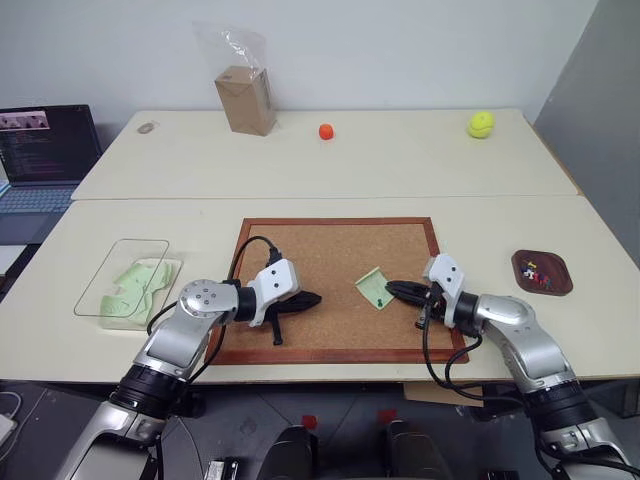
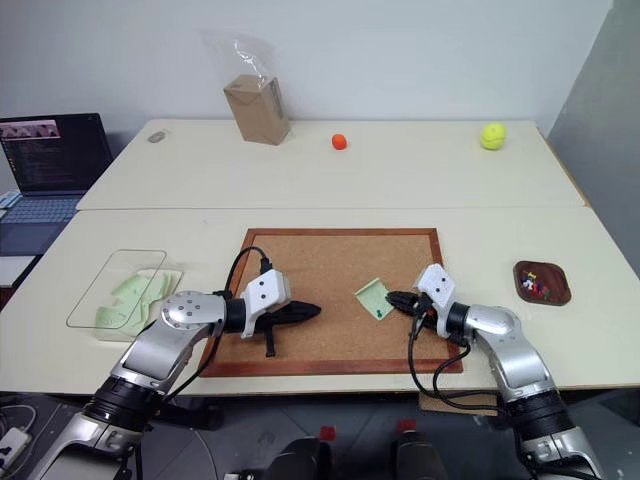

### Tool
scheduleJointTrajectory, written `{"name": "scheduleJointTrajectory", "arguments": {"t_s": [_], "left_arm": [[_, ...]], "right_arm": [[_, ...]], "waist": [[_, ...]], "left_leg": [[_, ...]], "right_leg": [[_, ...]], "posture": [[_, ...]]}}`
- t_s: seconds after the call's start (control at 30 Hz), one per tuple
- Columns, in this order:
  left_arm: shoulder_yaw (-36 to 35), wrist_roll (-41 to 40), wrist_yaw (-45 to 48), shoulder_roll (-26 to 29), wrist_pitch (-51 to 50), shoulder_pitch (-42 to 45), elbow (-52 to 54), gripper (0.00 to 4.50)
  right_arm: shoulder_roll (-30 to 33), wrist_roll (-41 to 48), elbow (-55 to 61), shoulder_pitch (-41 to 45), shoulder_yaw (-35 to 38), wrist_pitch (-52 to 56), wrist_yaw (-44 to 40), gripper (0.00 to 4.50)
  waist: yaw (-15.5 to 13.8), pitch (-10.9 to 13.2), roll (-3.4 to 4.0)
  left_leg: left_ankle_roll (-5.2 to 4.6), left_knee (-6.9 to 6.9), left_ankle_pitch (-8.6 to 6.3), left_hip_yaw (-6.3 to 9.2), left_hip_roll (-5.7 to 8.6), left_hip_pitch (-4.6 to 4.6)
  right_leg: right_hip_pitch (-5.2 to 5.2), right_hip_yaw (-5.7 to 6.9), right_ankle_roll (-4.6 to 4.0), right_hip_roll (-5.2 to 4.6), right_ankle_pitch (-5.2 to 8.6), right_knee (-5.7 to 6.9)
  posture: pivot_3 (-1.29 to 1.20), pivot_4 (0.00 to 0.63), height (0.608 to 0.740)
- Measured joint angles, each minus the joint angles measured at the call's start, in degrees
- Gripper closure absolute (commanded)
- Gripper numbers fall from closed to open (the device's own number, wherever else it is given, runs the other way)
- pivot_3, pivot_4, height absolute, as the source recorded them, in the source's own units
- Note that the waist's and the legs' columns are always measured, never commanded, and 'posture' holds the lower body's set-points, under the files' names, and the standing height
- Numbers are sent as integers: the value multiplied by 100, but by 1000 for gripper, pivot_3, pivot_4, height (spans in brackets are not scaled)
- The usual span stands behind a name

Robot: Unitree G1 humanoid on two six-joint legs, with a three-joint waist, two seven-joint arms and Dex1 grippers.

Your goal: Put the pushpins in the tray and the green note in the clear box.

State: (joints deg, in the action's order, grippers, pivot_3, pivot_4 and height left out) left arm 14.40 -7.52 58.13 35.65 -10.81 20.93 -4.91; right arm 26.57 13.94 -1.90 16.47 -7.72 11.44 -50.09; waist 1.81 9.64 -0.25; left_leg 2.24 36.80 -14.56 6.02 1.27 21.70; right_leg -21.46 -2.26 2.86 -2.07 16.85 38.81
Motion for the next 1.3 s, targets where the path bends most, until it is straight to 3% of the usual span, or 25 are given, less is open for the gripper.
{"name": "scheduleJointTrajectory", "arguments": {"t_s": [0.23,0.4,0.67,0.9,1.2,1.3], "left_arm": [[-6,0,-9,4,0,-27,16,4500],[-6,0,-14,4,0,-29,20,4500],[-7,0,-10,6,-1,-55,41,4500],[-5,0,2,16,-2,-48,30,4500],[2,0,51,17,0,22,-38,4500],[3,1,68,17,0,33,-48,4500]], "right_arm": [[-5,772,682,3,488,764,50,4469],[-5,1191,865,-12,1063,1458,589,4469],[468,1037,720,-118,2307,1952,1817,4469],[754,663,-181,-178,3141,2035,2809,4469],[744,553,-779,-149,3190,2210,3057,4469],[726,557,-842,-103,3191,2222,3110,3908]], "waist": [[-1,0,0],[-2,0,0],[-2,0,0],[4,-1,1],[4,-2,4],[4,-3,4]], "left_leg": [[0,-2,0,3,-1,-1],[0,-3,0,2,-1,-1],[0,-12,0,-2,-1,-1],[0,-16,0,-15,-1,-4],[-1,-16,1,-28,0,-5],[-2,-16,1,-29,0,-5]], "right_leg": [[2,1,1,0,1,-2],[2,0,-1,-1,0,-3],[1,-1,-1,-2,0,-11],[2,-8,0,-2,1,-11],[4,-10,3,-1,2,-11],[4,-10,3,-1,2,-12]], "posture": [[0,150,740],[0,150,740],[0,150,740],[0,150,740],[0,150,740],[0,150,740]]}}
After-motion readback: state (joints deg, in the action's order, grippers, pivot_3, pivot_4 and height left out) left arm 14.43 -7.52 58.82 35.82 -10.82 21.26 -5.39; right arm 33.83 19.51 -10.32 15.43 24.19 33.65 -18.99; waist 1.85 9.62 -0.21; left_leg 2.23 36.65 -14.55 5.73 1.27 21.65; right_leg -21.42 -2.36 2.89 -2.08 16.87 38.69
